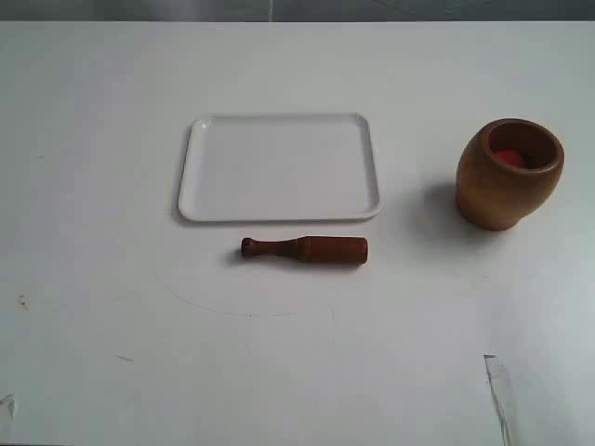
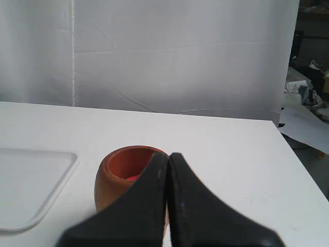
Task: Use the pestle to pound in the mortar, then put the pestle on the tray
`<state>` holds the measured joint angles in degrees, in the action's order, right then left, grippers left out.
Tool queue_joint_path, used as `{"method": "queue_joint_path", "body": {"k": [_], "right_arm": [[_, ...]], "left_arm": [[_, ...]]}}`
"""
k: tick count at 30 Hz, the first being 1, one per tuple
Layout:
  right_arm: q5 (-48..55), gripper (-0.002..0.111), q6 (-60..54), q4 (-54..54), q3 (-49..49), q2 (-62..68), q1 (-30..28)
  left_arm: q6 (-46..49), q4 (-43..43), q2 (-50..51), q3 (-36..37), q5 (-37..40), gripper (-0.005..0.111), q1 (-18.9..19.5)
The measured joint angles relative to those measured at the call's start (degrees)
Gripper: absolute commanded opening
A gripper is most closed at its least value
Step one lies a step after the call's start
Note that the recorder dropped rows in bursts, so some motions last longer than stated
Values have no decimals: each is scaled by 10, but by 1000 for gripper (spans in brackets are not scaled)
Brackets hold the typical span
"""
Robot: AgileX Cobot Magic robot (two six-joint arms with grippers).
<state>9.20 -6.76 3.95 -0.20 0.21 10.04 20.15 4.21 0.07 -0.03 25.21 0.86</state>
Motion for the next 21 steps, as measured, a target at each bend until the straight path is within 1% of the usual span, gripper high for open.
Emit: {"method": "queue_joint_path", "body": {"k": [14, 21], "right_arm": [[-1, 0, 0, 0, 0, 0, 0], [-24, 0, 0, 0, 0, 0, 0]], "left_arm": [[0, 0, 0, 0, 0, 0, 0], [0, 0, 0, 0, 0, 0, 0]]}}
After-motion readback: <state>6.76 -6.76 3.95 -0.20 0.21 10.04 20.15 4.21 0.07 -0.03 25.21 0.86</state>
